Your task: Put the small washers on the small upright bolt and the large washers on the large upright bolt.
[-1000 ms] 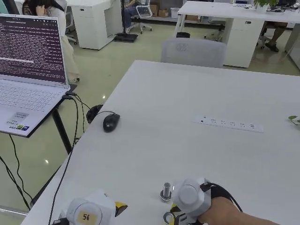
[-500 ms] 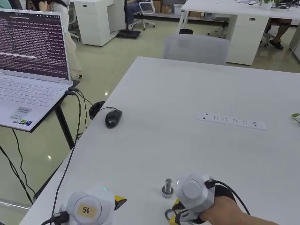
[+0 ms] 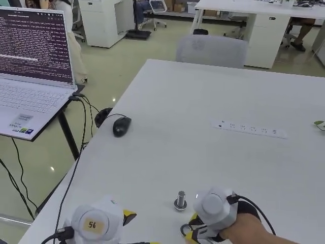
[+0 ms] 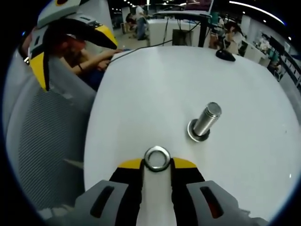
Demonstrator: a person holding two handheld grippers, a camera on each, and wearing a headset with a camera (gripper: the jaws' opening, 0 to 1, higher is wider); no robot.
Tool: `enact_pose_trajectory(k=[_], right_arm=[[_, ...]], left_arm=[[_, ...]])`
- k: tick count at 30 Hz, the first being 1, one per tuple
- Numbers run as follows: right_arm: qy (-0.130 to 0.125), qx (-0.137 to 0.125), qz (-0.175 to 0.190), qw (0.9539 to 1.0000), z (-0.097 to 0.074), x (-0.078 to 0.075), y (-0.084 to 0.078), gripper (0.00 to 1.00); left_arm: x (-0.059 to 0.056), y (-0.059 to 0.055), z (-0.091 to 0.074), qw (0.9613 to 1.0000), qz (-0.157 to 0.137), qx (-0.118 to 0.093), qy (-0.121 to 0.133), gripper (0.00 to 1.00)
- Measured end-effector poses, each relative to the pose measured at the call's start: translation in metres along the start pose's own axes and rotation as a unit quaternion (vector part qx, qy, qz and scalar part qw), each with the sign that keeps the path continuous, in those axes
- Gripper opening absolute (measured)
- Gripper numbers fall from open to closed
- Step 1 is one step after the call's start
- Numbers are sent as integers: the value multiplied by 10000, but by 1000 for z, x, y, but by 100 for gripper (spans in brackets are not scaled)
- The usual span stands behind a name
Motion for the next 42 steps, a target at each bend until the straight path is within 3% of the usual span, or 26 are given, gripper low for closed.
enact_pose_trajectory(k=[9,23,29,34,42], right_arm=[[-178,-175,-79,9997,-14,-2,11,23],[-575,-418,-454,9964,-39,-29,54,23],[-625,-351,-546,9959,-37,-39,64,23],[-595,-181,-582,9964,-31,-44,64,23],[-547,-116,-515,9971,-27,-48,65,23]], left_arm=[[2,0,-1,10000,-26,-23,29,60],[1,0,-2,10000,-22,-24,12,60],[2,-1,-2,10000,-39,-31,20,60],[3,-1,-3,10000,-54,-45,48,60],[2,0,-3,10000,-70,-43,36,60]])
Point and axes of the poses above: the centre of the closed fingertips' face, and the gripper's own axes: z roughly forward along the fingers, x roughly to its left, y roughly out of its top, the point moved 7 cm from there along -z, roughly backward along the fingers, and after that the axes turned 5 degrees about -x, right-handed, at the moved point
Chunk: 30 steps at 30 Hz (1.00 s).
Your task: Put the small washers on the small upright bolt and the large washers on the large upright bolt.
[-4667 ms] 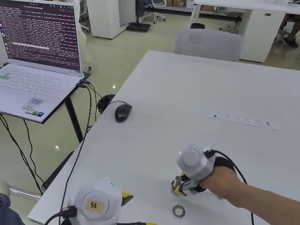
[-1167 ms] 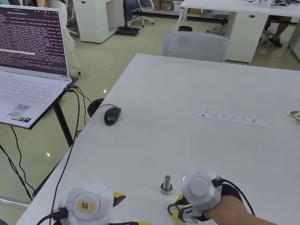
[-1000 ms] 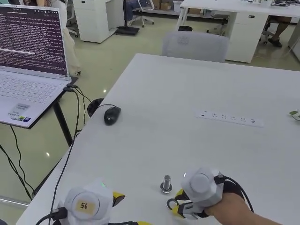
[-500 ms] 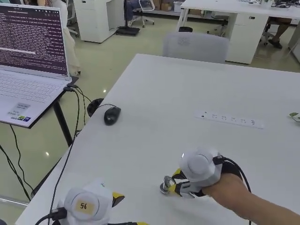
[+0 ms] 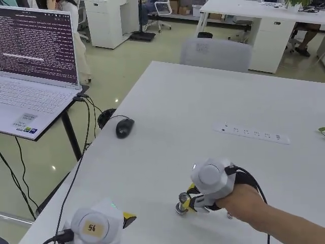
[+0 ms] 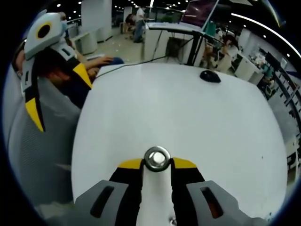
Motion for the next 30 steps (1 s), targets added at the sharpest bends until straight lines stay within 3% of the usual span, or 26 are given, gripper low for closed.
enact_pose_trajectory(k=[13,30], right_arm=[[75,151,54,9998,11,-1,-4,23],[51,351,491,9982,38,1,-23,23]], left_arm=[[0,-1,1,10000,-5,22,-33,60],[3,-2,1,10000,-39,38,3,60]])
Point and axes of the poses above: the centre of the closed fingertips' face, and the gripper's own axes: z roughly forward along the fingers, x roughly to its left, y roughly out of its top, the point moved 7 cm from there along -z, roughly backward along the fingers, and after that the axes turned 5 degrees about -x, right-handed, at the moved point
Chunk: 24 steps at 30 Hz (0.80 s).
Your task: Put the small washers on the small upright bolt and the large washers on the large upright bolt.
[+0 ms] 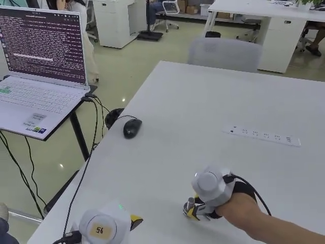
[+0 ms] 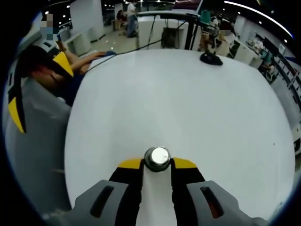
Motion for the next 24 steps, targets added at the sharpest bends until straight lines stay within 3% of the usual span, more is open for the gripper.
enact_pose_trajectory(k=[11,16,24], right_arm=[[-37,-127,196,9997,-1,3,-10,24],[-169,-255,580,9979,-12,12,-22,26],[-325,-761,1122,9902,-42,55,-48,32]], left_arm=[[2,0,-1,10000,-26,-16,31,60],[2,0,-1,10000,-6,-19,14,60],[0,-2,2,9999,78,52,-65,60]])
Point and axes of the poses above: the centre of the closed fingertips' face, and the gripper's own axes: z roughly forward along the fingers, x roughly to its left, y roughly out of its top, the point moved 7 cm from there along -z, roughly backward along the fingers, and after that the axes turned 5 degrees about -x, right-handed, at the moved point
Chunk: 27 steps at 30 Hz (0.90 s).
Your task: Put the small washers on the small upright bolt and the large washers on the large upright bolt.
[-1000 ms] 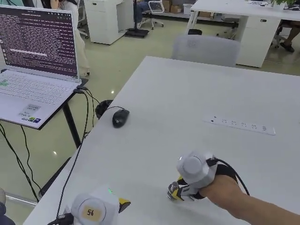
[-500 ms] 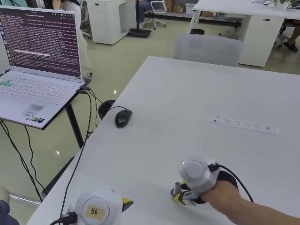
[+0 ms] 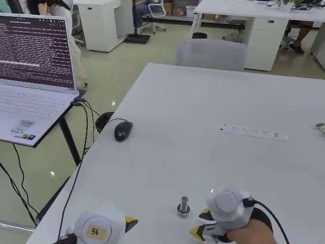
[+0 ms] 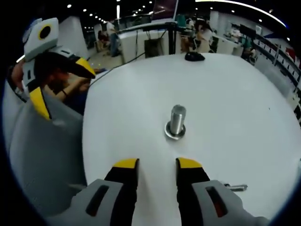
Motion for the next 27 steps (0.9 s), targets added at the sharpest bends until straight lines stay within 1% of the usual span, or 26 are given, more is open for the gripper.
enact_pose_trajectory(k=[1,2,5,7,8,9,13,14,16,18,20,22,23,24,27], right_arm=[[-13,-55,137,9999,-6,6,-8,33],[-36,-54,242,9997,-10,9,-14,33],[-164,-149,431,9988,-23,17,-30,34],[-303,-221,638,9973,-37,21,-44,35],[-359,-256,695,9966,-41,22,-49,35],[-441,-310,783,9955,-48,22,-55,35],[-675,-478,1050,9910,-68,25,-71,39],[-764,-529,1137,9892,-73,25,-76,40],[-839,-627,1269,9864,-82,28,-82,44],[-908,-698,1355,9841,-86,29,-87,48],[-947,-714,1413,9828,-91,32,-92,52],[-1082,-714,1433,9811,-94,34,-96,59],[-1087,-751,1458,9805,-95,35,-97,60],[-1096,-820,1529,9787,-96,36,-97,60],[-1122,-854,1536,9780,-95,39,-98,61]], left_arm=[[-1,0,0,10000,13,5,-15,60],[-2,1,0,10000,12,4,-28,60],[-3,0,2,10000,54,32,-65,60],[-4,0,3,9999,70,42,-99,60],[-4,1,3,9999,82,45,-107,60],[-4,0,4,9999,94,52,-123,60],[-4,0,5,9997,141,83,-159,60],[-4,0,5,9997,151,90,-170,60],[-4,-1,5,9996,182,118,-180,60],[-3,-1,4,9995,199,132,-186,60],[-3,-2,4,9995,205,139,-185,60],[-2,-2,3,9995,214,144,-186,60],[-2,-2,3,9995,218,146,-188,60],[-2,-2,3,9995,227,148,-190,60],[-2,-3,4,9994,236,158,-196,60]])
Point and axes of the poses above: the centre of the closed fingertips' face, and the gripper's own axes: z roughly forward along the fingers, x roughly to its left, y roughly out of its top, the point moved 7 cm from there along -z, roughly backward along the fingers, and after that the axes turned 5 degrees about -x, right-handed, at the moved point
